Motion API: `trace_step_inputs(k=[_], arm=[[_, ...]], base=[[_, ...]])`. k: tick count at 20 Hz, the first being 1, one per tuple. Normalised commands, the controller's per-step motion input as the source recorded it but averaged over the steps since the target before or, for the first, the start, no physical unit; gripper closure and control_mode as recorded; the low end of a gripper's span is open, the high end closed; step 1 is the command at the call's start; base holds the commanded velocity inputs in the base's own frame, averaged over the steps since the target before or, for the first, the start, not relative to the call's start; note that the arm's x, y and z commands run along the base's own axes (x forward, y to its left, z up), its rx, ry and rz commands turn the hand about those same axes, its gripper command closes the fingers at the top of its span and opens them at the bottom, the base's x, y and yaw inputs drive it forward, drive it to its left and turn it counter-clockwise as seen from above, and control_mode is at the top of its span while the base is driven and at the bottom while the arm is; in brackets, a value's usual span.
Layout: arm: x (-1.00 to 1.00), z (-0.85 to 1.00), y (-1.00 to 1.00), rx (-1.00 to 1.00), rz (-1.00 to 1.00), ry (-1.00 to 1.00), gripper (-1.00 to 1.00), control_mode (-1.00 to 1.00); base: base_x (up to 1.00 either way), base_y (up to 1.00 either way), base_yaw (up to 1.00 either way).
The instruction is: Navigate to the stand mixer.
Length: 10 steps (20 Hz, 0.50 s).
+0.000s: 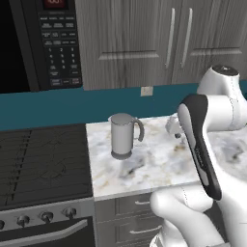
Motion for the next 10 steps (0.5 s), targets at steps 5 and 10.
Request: trace_step_inputs(k=[5, 10], arm=[[-0.44, 0.32, 0.09, 0.00, -0.02, -0.13, -1.00, -1.00], [-0.25, 0.43, 0.00, 0.00, 0.00, -0.12, -1.00, 1.00]], base=[[0.00, 0.00, 0.00], [-0.01, 0.00, 0.00]])
